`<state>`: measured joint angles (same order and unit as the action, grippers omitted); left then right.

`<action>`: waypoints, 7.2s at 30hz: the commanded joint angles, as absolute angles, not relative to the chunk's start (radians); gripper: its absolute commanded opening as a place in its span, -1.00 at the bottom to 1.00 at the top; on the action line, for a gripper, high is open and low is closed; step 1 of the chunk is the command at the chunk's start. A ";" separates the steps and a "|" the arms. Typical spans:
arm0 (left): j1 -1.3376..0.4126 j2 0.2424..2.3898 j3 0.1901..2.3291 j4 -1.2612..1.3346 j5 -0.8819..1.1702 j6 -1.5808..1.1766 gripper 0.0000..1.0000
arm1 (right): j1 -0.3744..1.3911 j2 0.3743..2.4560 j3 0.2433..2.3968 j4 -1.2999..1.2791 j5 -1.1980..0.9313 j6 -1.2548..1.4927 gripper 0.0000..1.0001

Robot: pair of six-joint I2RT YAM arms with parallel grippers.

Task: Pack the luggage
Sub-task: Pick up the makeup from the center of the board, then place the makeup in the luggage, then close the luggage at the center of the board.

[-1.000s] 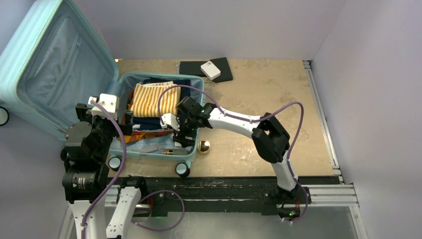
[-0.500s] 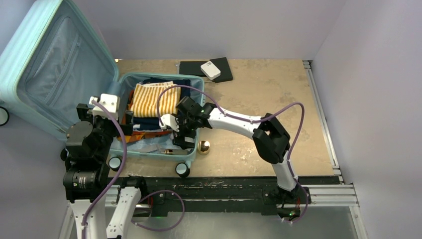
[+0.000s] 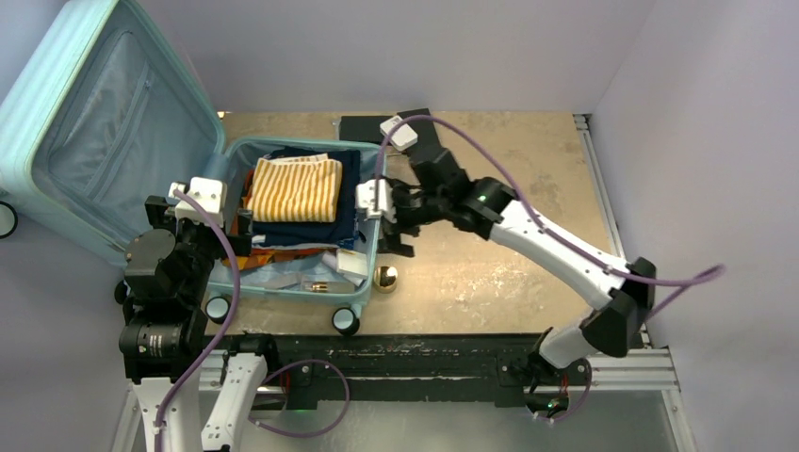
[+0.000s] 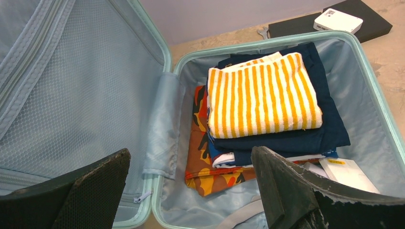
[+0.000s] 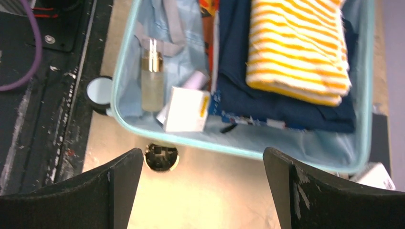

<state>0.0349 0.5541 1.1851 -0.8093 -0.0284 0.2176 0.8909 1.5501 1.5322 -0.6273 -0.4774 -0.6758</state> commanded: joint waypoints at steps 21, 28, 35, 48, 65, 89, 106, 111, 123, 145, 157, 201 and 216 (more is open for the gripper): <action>0.078 0.540 1.185 -0.802 0.046 0.175 0.99 | 0.773 1.541 0.883 0.053 -0.675 -0.613 0.98; 0.077 0.538 1.180 -0.797 0.049 0.175 0.99 | 0.788 1.652 0.909 0.030 -0.680 -0.605 0.98; 0.079 0.527 1.162 -0.790 0.045 0.176 0.99 | 0.795 1.713 0.919 0.064 -0.699 -0.558 0.96; 0.077 0.514 1.136 -0.787 0.034 0.189 0.99 | 0.824 1.744 1.037 -0.118 -0.703 -0.596 -0.42; 0.077 0.533 1.145 -0.778 0.064 0.179 0.98 | 0.796 1.494 1.275 -0.567 -0.506 -0.721 -0.68; 0.080 0.545 1.135 -0.789 0.051 0.178 0.99 | 0.928 1.979 1.553 -0.349 -0.582 -0.577 -0.58; 0.081 0.546 1.162 -0.799 0.057 0.181 0.99 | 0.927 1.812 1.626 -0.538 -0.601 -0.652 0.98; 0.081 0.555 1.180 -0.806 0.058 0.181 0.98 | 0.924 1.747 1.617 -0.513 -0.557 -0.648 0.98; 0.081 0.748 1.403 -0.832 -0.192 0.313 0.99 | 0.851 1.639 1.492 -0.375 -0.450 -0.586 0.98; 0.080 1.186 1.858 -0.375 -0.685 0.950 0.99 | 0.624 1.615 1.340 -0.293 -0.809 -0.542 0.98; 0.080 1.329 2.004 -0.501 -0.770 1.057 0.99 | 0.624 1.577 1.251 -0.211 -0.821 -0.546 0.98; 0.452 1.574 2.129 -0.802 -0.425 0.832 0.09 | 0.623 1.548 1.184 -0.053 -0.762 -0.409 0.98; 0.439 1.504 2.128 -0.868 -0.277 0.785 -0.37 | 0.614 1.420 1.212 -0.050 -0.622 -0.332 0.98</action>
